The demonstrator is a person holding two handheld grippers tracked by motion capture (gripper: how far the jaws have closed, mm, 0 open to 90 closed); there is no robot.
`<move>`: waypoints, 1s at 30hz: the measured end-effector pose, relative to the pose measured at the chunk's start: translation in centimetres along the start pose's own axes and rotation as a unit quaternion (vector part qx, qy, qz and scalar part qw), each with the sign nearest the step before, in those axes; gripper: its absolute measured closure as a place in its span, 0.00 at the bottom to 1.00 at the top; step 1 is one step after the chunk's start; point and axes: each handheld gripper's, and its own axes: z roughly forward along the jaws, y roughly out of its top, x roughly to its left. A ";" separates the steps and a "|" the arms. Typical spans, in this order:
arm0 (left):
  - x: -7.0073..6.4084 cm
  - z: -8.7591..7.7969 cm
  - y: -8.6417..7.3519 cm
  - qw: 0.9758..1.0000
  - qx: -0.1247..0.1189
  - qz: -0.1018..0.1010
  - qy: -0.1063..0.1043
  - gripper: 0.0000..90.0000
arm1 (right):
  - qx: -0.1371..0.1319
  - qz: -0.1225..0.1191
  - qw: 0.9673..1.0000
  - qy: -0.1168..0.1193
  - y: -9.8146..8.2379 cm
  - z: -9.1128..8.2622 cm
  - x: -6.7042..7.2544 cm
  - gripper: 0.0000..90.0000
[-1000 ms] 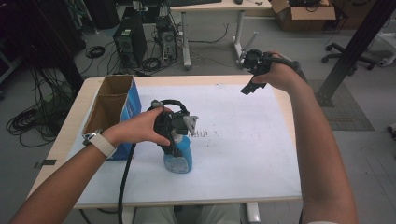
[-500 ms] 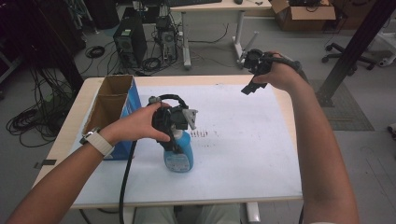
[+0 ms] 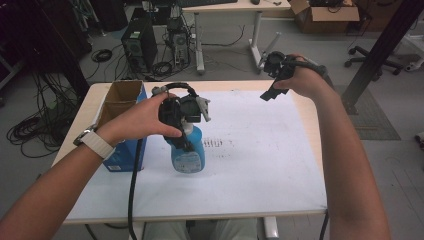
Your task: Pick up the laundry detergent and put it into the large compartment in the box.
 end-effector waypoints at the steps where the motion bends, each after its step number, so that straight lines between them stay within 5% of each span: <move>1: 0.0 -0.3 0.0 1.000 0.001 -0.002 0.002 0.42 | -0.001 0.001 1.000 0.000 0.0 -0.1 0.0 0.11; 7: 0.0 -2.0 0.2 0.999 0.006 -0.018 0.027 0.42 | -0.005 -0.001 1.000 0.000 -0.1 -0.3 0.1 0.11; 18: 1.1 -6.0 0.2 0.995 -0.008 -0.084 0.054 0.42 | -0.008 0.001 1.000 -0.002 -0.2 -0.7 0.2 0.11; 25: 1.9 -8.5 0.4 0.990 0.007 -0.124 0.069 0.42 | -0.013 0.000 1.000 -0.005 -0.2 -0.8 0.2 0.11; 30: 2.5 -10.1 0.1 0.982 0.003 -0.169 0.084 0.42 | -0.014 0.000 1.000 -0.005 -0.2 -0.9 0.2 0.11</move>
